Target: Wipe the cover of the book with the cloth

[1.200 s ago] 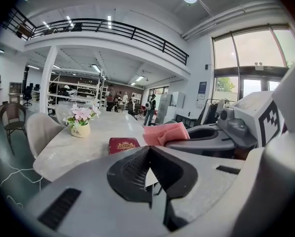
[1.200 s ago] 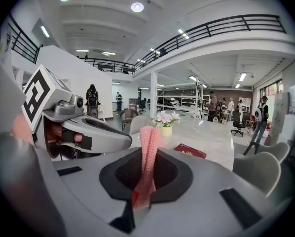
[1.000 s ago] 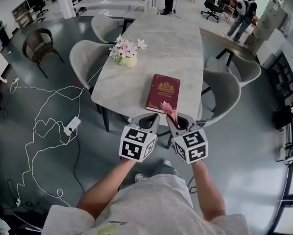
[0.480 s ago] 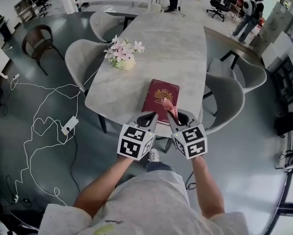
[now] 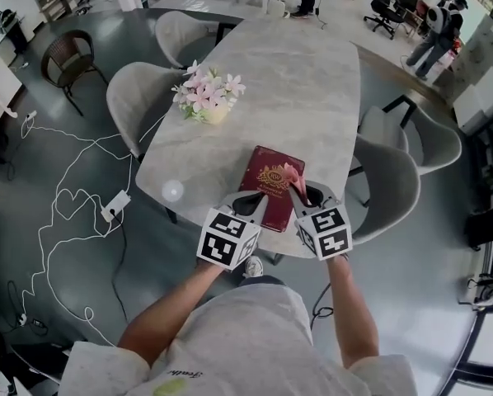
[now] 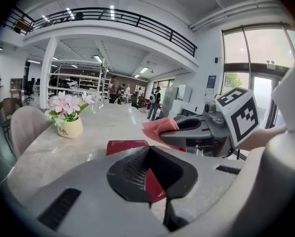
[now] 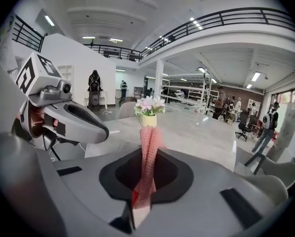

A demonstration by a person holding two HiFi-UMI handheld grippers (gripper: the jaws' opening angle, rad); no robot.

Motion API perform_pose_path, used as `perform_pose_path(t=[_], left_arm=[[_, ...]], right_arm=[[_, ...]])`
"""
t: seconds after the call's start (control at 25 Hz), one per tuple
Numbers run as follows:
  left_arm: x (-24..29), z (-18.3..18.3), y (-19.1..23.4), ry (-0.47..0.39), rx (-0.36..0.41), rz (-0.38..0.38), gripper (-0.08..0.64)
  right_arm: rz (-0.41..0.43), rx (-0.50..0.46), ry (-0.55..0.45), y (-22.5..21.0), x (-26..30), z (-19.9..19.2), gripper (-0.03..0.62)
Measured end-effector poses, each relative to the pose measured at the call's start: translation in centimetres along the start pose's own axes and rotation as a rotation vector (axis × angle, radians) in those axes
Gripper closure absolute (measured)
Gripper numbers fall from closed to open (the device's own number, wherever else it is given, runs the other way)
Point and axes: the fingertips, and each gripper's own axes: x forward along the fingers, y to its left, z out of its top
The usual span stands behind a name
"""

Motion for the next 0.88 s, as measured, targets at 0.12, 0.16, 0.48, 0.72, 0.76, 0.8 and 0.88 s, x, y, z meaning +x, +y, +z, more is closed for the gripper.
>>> perform_pose_path(t=[0.12,0.16,0.48,0.72,0.76,0.8,0.88], left_arm=[[1.3,-0.1,0.7,0.013,-0.011,0.006,0.552],[1.7,-0.1,1.0,0.016,-0.014,0.012,0.552],[4.8,-0.5,2.7,0.064,-0.042,0.034,0.552],[6.8,-0.4,3.3,0.077,-0.070,0.057,0.552],[7.1,-0.5,3.4,0.081,-0.077,0.064,0.552],[7.3,-0.5,3.5,0.084,-0.084,0.069,0.552],[7.7,-0.4,3.5,0.088,-0.093,0.074,0.552]], right_arm=[[0.008,-0.015,0.016,-1.8,1.6,-0.4,0.577],[0.012,-0.024,0.023,-2.3,2.2,-0.6,0.577],[0.061,-0.101,0.070,-5.3,6.3,-2.3,0.577],[0.094,-0.122,0.091,-7.2,8.7,-3.1,0.577],[0.101,-0.128,0.097,-7.3,9.0,-3.3,0.577],[0.109,-0.134,0.104,-7.5,9.3,-3.6,0.577],[0.125,-0.138,0.113,-7.6,9.8,-3.9,0.577]])
